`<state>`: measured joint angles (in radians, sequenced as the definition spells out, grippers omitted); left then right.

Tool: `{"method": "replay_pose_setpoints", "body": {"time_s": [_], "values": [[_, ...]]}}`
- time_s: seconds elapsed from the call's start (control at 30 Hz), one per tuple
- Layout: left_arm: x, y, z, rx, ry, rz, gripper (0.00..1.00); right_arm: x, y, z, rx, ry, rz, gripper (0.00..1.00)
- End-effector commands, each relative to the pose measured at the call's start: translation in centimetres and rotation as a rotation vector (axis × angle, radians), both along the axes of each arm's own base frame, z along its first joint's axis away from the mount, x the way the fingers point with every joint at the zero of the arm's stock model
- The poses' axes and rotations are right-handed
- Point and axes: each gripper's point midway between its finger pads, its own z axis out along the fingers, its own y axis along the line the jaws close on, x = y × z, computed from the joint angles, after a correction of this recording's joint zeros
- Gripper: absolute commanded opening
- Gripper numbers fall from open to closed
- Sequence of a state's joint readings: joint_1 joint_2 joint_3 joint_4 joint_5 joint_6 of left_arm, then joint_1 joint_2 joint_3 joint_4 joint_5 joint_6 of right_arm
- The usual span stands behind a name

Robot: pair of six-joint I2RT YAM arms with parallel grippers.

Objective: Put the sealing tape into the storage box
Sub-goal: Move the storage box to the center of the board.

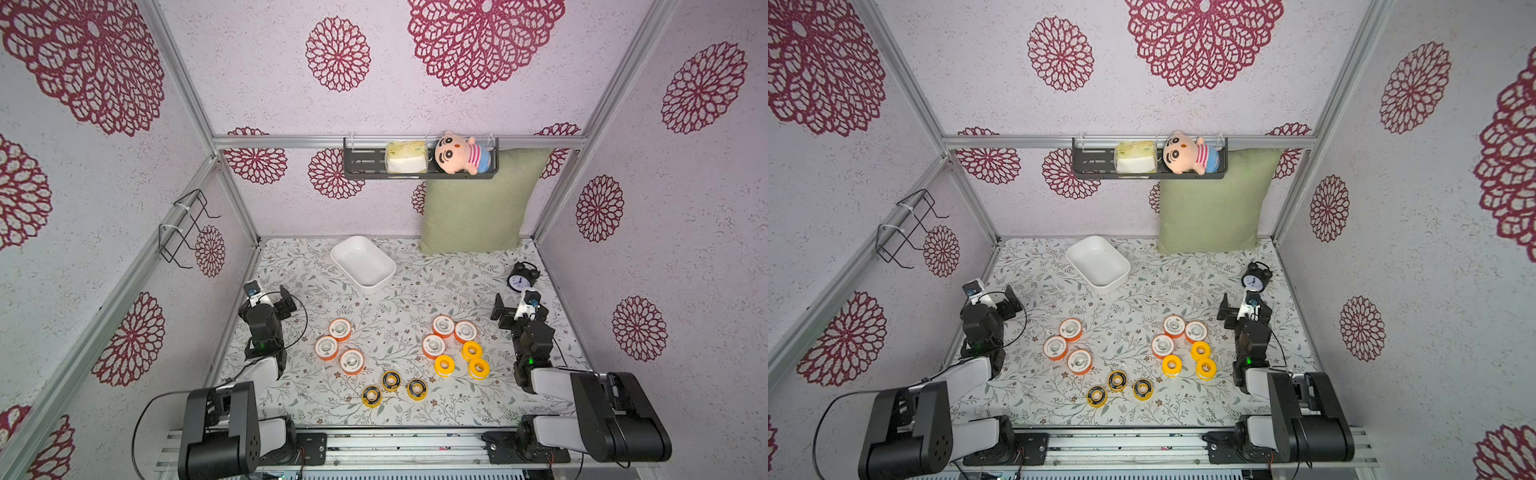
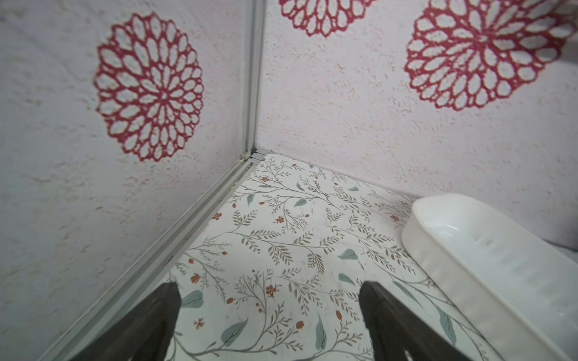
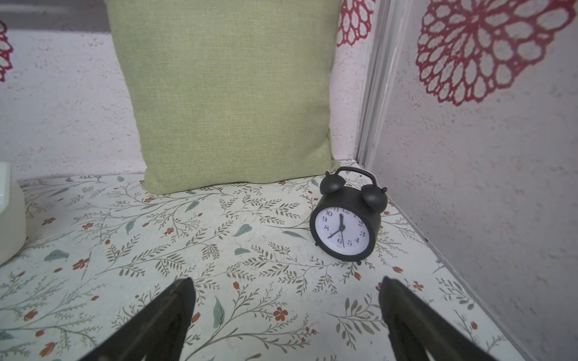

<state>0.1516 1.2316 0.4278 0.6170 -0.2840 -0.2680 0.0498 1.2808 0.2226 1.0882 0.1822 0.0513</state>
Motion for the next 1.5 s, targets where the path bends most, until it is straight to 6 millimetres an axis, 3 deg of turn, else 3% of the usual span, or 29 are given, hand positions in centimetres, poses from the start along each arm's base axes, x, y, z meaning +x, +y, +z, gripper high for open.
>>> {"method": "replay_pose_setpoints", "body": {"time_s": [0.0, 0.17, 0.3, 0.43, 0.63, 0.8, 1.0, 1.03, 1.07, 1.1, 1.47], "values": [[-1.4, 1.7, -0.3, -0.15, 0.093, 0.148, 0.97, 0.3, -0.5, 0.6, 0.09, 0.054, -0.046, 0.99], [0.1, -0.6, -0.3, -0.375, 0.105, 0.076, 0.97, 0.0, 1.4, 1.2, 0.22, 0.092, 0.051, 0.99], [1.8, -2.9, -1.5, -0.556, 0.152, 0.003, 0.98, 0.0, 2.5, 1.0, 0.279, 0.142, 0.095, 0.99], [4.3, -6.2, -3.1, -0.728, 0.221, -0.097, 0.98, 0.4, 3.1, 0.3, 0.293, 0.232, 0.103, 0.99], [9.9, -12.6, -4.8, -0.898, 0.311, -0.336, 0.98, 0.9, 4.6, 0.1, 0.282, 0.302, 0.172, 0.99], [13.1, -15.6, -5.8, -0.848, 0.415, -0.365, 0.93, 1.0, 5.6, 0.2, 0.288, 0.315, 0.209, 0.99], [15.5, -18.0, -7.6, -0.819, 0.506, -0.364, 0.7, 0.9, 6.1, 0.4, 0.303, 0.309, 0.227, 0.99], [15.7, -18.3, -7.4, -0.814, 0.512, -0.363, 0.69, 0.9, 6.1, 0.5, 0.304, 0.307, 0.227, 0.99], [15.9, -18.4, -9.3, -0.811, 0.558, -0.342, 0.68, 0.8, 6.1, 0.5, 0.305, 0.307, 0.226, 0.99], [16.1, -18.6, -9.5, -0.802, 0.573, -0.337, 0.67, 0.8, 6.1, 0.6, 0.305, 0.304, 0.226, 0.99], [17.0, -19.7, -10.5, -0.702, 0.654, -0.331, 0.51, 0.5, 5.9, 1.0, 0.307, 0.284, 0.219, 0.99]]}}
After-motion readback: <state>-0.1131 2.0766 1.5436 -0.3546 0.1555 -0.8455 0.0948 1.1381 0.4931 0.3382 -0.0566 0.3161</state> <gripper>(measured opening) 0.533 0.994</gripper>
